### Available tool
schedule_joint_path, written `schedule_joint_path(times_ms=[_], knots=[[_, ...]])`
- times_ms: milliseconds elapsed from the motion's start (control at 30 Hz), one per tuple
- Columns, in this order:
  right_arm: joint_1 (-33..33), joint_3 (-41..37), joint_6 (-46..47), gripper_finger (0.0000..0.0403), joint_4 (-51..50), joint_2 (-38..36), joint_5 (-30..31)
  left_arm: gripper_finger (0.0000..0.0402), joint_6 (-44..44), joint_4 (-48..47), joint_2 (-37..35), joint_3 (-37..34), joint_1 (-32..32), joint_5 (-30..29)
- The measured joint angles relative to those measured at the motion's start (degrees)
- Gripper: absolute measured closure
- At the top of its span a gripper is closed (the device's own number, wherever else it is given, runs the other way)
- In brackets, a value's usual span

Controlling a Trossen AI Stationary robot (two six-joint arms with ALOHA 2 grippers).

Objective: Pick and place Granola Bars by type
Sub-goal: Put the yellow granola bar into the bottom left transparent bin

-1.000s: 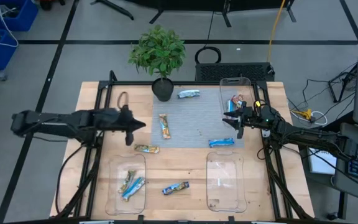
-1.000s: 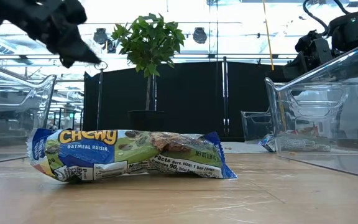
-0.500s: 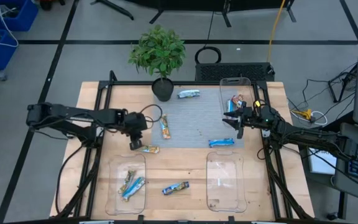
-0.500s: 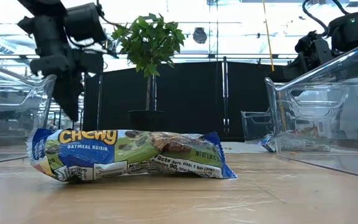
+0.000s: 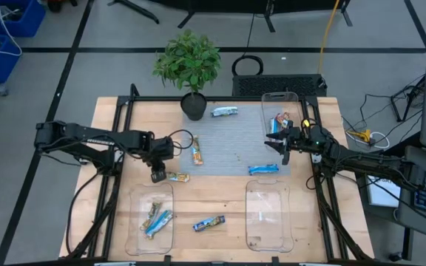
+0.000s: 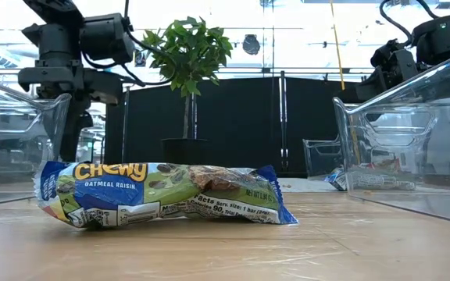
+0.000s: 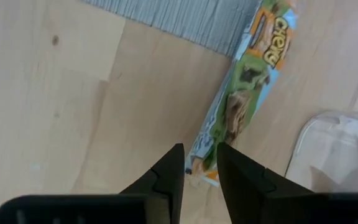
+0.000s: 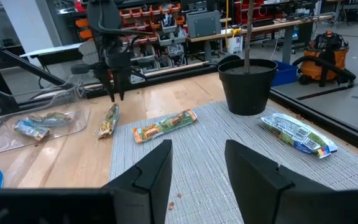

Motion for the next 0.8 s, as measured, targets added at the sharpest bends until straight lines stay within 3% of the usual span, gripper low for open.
schedule_joint_path(times_ms=[433,800], knots=[[-0.01,-0.01,0.0,0.0264,-0.02,-0.01,-0.03,0.0302,-1.01,-0.63,0.07,0.0,-1.46,-0.08],[-0.01,0.0,0.02,0.0264,-0.02,-0.02,-0.07,0.0302,-0.97,-0.37,5.96,0.17,-1.38,0.05]])
